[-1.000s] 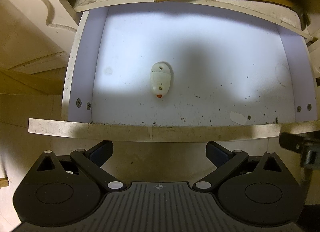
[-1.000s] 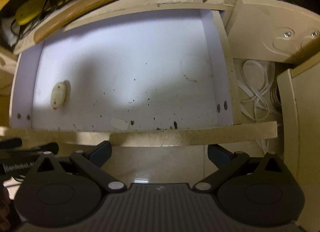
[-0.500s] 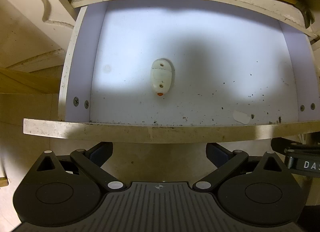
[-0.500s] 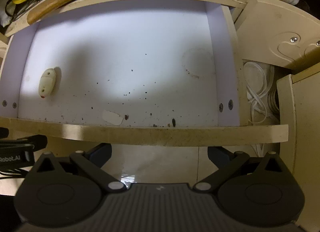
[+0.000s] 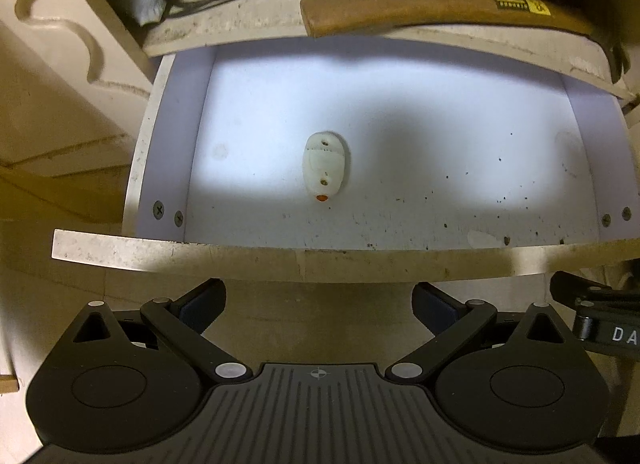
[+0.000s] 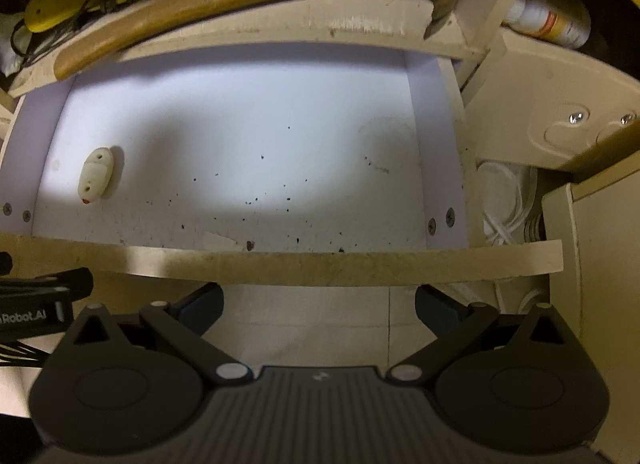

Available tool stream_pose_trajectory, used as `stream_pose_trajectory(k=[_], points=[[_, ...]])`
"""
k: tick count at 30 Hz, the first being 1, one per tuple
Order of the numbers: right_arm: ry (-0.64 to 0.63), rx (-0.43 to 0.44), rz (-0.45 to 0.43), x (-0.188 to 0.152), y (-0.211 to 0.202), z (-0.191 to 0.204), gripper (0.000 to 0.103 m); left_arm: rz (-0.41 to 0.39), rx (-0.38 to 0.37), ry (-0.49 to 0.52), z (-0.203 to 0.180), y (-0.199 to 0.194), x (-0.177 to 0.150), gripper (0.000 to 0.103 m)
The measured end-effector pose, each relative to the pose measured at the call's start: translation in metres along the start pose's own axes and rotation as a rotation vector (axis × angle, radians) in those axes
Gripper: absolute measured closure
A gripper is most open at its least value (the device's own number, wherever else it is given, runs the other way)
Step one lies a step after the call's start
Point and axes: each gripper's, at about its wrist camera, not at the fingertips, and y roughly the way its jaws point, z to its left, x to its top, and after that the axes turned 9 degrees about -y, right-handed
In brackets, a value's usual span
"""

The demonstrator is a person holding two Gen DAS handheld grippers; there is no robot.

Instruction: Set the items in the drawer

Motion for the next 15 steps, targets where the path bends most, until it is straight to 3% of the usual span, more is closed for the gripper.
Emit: stream_pose_trajectory(k=[15], points=[[-0.009, -0.048, -0.113, -0.008, -0.002, 0.006, 0.001, -0.093, 0.004, -0.002, 0.008, 0.012, 0.002, 0.0]])
